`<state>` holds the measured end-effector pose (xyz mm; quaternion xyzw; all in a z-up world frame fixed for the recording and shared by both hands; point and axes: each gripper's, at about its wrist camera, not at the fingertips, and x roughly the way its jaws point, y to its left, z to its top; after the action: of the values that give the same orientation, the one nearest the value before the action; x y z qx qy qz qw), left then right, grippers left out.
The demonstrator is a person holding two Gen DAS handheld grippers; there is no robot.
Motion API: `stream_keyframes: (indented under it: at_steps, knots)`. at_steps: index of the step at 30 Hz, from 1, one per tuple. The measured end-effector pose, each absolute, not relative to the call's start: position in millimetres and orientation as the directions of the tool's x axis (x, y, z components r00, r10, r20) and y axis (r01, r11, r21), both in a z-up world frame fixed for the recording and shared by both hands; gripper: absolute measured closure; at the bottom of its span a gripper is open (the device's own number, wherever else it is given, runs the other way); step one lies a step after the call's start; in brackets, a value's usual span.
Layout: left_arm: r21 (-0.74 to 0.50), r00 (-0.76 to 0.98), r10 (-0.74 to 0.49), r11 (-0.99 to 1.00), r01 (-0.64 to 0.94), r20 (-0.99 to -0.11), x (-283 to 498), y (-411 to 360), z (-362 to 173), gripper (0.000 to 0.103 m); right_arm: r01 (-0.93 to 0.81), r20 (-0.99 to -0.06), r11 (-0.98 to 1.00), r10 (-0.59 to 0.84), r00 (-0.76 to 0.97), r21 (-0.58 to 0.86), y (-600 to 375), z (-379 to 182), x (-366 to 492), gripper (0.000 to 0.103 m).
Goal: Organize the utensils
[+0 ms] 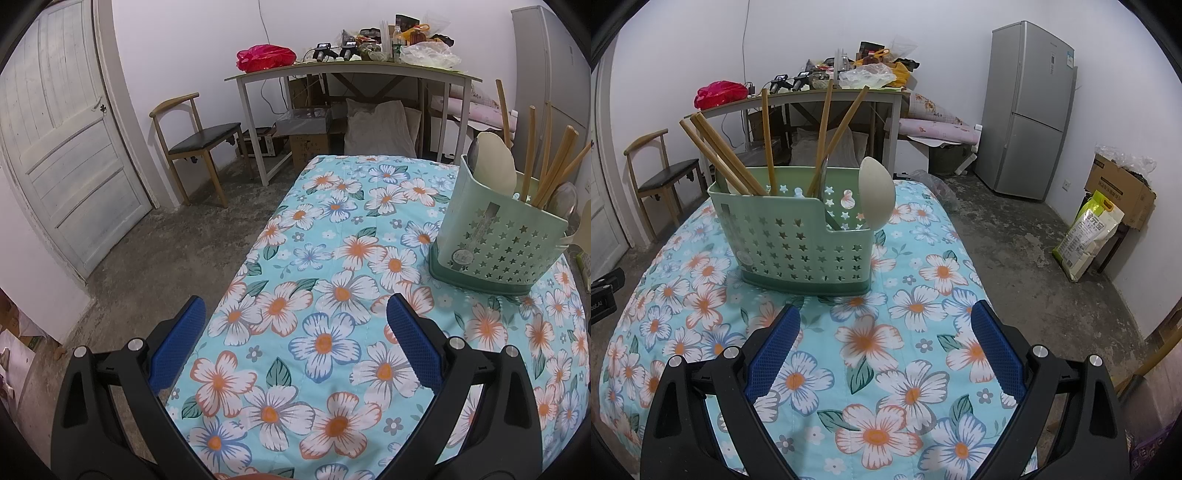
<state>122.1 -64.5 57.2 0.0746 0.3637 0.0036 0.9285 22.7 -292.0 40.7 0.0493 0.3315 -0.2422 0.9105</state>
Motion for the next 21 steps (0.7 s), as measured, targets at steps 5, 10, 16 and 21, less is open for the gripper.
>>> stream_keyframes:
  at_steps: [5, 10, 16, 21]
  knots:
    - [0.141, 0.736, 0.061, 0.989, 0.047, -0.675, 122.3, -64.0, 56.7, 0.008, 0.474, -0.627, 0.878, -0.409, 0.663, -0.071, -292.8, 41.0, 22.7, 0.012]
    - [0.141, 0.735, 0.061, 0.989, 0.047, -0.675, 121.9, -64.1, 56.7, 0.008, 0.474, -0.626, 0.878, -0.409, 0.664, -0.071, -293.1, 41.1, 22.6, 0.012]
    - [0.141, 0.735, 0.060, 0.989, 0.048, -0.675, 122.4, -63.8, 57.2, 0.008, 0.473, -0.626, 0.878, -0.409, 0.664, -0.071, -292.2, 40.9, 22.6, 0.012]
    - [0.141, 0.736, 0.060, 0.989, 0.048, -0.674, 122.1, -63.9, 57.3, 0.008, 0.473, -0.625, 0.878, -0.409, 0.665, -0.072, -292.2, 41.6, 22.2, 0.012]
